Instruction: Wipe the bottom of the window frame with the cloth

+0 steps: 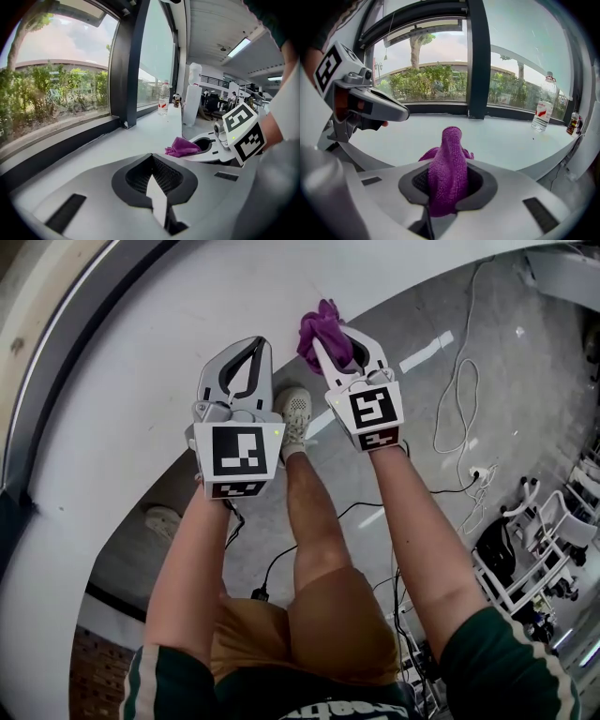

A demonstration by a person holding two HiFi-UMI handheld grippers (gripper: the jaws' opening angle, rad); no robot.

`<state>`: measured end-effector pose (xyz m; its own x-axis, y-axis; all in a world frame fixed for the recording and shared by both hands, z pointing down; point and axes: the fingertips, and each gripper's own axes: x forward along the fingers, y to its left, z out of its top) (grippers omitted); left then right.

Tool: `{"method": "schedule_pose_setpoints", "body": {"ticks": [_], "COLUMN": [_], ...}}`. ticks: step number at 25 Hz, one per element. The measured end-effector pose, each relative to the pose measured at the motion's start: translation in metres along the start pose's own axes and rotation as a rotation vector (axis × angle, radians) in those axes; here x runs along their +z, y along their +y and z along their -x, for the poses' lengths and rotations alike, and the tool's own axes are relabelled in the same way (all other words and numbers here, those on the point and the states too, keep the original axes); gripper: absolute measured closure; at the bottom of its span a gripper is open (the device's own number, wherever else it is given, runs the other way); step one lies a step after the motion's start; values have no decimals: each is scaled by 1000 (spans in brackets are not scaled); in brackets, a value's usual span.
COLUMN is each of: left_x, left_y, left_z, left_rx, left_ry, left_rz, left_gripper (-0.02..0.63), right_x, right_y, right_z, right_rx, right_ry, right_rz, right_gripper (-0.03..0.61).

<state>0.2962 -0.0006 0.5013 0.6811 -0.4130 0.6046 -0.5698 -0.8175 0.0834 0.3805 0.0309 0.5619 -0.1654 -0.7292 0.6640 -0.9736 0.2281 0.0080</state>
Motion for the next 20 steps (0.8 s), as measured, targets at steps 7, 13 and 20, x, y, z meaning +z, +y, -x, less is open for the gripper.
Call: {"method": "schedule_pose_setpoints", "body": {"ticks": [7,13,20], "left_x": [-20,-37,-51], "left_y": [11,27,45], "left_z": [23,43,59], "left_rx": [12,46,73], "left_ry": [15,29,33], "left_rz": [9,41,80], "left_gripper": [606,606,606], "right_x": [1,4,6], "right_y": [28,47,74], "right_z": [-2,-2,-4], "right_rx": [15,34,62], "right_ry": [7,15,27], "right_rz": [-5,-2,0], "right_gripper": [480,480,480]}}
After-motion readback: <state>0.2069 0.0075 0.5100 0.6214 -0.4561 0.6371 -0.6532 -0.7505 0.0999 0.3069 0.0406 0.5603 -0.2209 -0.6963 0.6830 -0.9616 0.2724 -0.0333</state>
